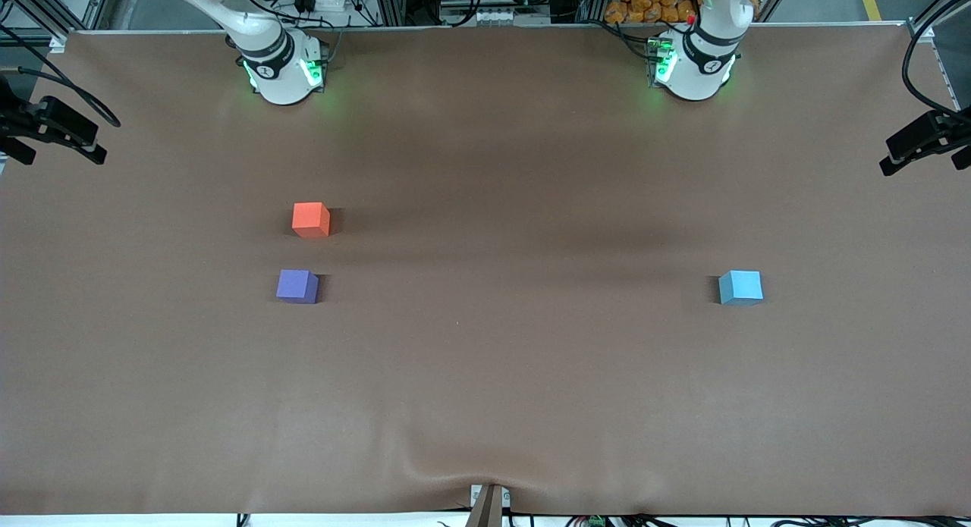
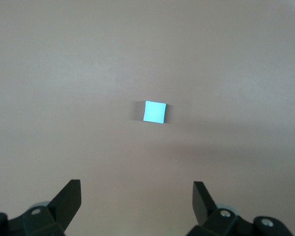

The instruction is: Place blue block between orange and purple blocks

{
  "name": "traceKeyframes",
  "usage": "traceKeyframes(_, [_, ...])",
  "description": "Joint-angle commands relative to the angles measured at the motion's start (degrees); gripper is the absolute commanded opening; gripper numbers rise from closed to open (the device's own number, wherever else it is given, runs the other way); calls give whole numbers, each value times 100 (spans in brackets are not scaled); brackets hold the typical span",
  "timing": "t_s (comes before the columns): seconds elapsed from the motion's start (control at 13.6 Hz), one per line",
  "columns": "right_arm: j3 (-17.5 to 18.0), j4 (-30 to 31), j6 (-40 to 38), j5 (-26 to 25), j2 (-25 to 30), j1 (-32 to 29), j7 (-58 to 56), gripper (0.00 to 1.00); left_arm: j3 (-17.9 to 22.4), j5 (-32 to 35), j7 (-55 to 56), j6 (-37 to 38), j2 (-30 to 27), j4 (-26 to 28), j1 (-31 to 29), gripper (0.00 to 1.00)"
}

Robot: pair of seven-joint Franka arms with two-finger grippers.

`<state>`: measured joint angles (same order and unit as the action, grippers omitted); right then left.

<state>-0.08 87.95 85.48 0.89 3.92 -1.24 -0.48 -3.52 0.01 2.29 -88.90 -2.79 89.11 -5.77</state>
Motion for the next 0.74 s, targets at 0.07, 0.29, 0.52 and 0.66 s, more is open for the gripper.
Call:
traceKeyframes(0.07, [79, -129, -76, 86, -58, -140, -75, 100, -26, 17, -1, 109, 42, -96, -3, 100])
traceKeyframes(0.29, [79, -129, -67, 86, -58, -140, -75, 100, -26, -9, 17, 101, 68, -96, 6, 100])
traceKeyframes(0.52, [79, -129, -76, 95, -58, -149, -75, 100, -35, -27, 26, 92, 77, -96, -3, 100])
traceKeyframes(0.66, [79, -129, -67, 95, -58, -149, -75, 100, -35, -18, 34, 83, 77, -96, 6, 100])
